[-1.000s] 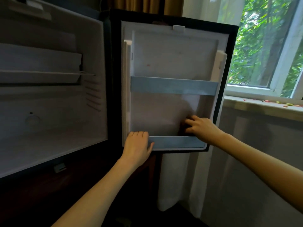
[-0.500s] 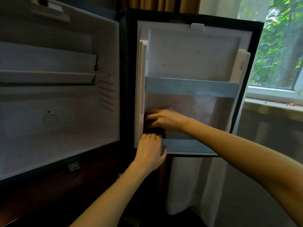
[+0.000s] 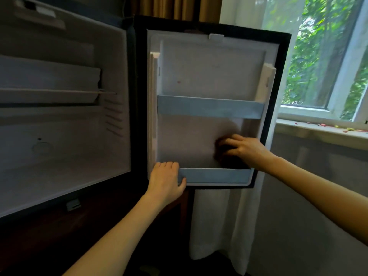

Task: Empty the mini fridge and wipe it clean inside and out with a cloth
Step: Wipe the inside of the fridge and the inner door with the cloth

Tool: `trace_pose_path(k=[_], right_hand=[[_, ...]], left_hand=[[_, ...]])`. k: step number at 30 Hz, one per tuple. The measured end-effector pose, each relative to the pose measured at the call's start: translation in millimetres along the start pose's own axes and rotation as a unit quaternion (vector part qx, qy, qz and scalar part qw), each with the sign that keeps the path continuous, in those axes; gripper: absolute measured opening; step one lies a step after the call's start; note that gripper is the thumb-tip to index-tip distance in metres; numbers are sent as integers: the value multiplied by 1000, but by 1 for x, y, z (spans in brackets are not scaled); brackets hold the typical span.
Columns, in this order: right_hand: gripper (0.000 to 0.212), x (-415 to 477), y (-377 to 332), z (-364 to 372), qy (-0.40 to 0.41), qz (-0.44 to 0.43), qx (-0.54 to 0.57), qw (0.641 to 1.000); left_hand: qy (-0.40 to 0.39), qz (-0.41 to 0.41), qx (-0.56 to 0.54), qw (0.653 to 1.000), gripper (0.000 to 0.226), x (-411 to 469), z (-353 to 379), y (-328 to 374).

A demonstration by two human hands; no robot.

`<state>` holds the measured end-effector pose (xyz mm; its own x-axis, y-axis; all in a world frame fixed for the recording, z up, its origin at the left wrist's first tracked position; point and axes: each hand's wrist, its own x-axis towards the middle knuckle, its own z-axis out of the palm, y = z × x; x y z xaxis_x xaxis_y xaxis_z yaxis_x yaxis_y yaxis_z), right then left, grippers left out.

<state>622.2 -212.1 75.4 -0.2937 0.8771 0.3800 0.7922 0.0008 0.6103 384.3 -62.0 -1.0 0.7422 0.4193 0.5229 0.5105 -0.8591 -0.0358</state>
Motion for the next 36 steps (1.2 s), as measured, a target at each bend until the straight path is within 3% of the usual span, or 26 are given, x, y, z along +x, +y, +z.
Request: trace_pose_path(k=[4,6,11,16,19,22,25,28,32,36], right_hand=[[51,20,-9,-9,112,144,6,983],[44,43,-22,-4,164,166,12,972],[42,93,-52,6,225,109,4,968],[45,135,-75,-2,219,15,34,975],[50,134,-73,-3,165,-52,4,985],[31,117,-72,17,27,-162,52,985],[19,103,-64,13,-92,-202,64,973],[21,87,-49,-8,-105,-187,67,975],[28,46,-26,-19,-189,-102,89,973],[27,6,-8,-28,-275,-48,43,959]], left_hand=[[11,-5,-10,1000,35,-2,0,2],[9,-7,-4,1000,35,-1,-1,3],[3,-17,16,1000,36,2,0,7],[13,-13,8,1000,37,1,3,3],[18,-9,1,1000,39,-1,3,0],[20,-6,-2,1000,37,-3,2,-2],[15,-1,-7,1000,36,-4,-1,-1],[15,-3,-16,1000,35,-4,-2,-2],[7,-11,-8,1000,34,-2,-3,-1],[-21,-14,34,999,38,2,-5,4]])
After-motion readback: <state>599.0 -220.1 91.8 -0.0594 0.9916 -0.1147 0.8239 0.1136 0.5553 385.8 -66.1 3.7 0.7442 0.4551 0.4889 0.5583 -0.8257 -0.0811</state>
